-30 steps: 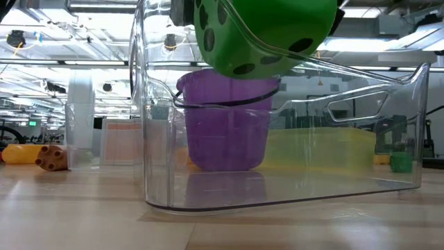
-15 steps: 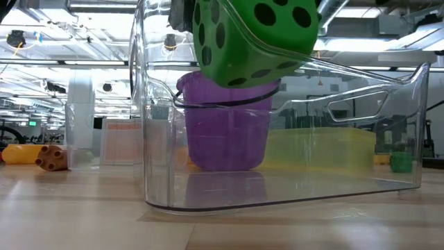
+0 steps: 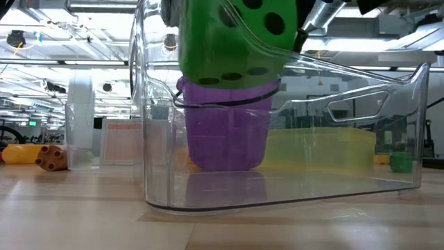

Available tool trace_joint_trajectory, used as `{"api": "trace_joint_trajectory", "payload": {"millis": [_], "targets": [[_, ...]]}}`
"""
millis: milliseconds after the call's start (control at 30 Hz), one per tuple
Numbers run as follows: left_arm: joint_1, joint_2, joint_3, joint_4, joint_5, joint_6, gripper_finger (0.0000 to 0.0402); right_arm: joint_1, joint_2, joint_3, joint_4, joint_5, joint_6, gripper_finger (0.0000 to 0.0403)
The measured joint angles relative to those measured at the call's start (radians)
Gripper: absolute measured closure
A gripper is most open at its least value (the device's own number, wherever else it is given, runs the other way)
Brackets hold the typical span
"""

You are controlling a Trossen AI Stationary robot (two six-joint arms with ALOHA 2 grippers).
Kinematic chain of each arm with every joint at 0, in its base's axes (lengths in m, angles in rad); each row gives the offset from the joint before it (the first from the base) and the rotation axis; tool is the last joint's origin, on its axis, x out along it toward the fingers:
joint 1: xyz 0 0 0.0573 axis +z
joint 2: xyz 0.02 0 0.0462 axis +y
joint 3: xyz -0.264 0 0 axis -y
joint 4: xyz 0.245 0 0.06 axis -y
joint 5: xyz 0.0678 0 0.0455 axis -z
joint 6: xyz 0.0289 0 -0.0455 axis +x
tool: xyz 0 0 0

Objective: Pick & Place Toys
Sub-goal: Put the green dice into the transparent bin

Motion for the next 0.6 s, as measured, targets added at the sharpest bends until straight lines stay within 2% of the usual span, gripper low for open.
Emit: {"api": "trace_joint_trajectory", "payload": {"millis": [600], "targets": [[0.0, -0.032, 0.001, -0.009, -0.016, -0.004, 0.0001, -0.038, -0.02, 0.012, -0.042, -0.007, 0.008, 0.0403]]}}
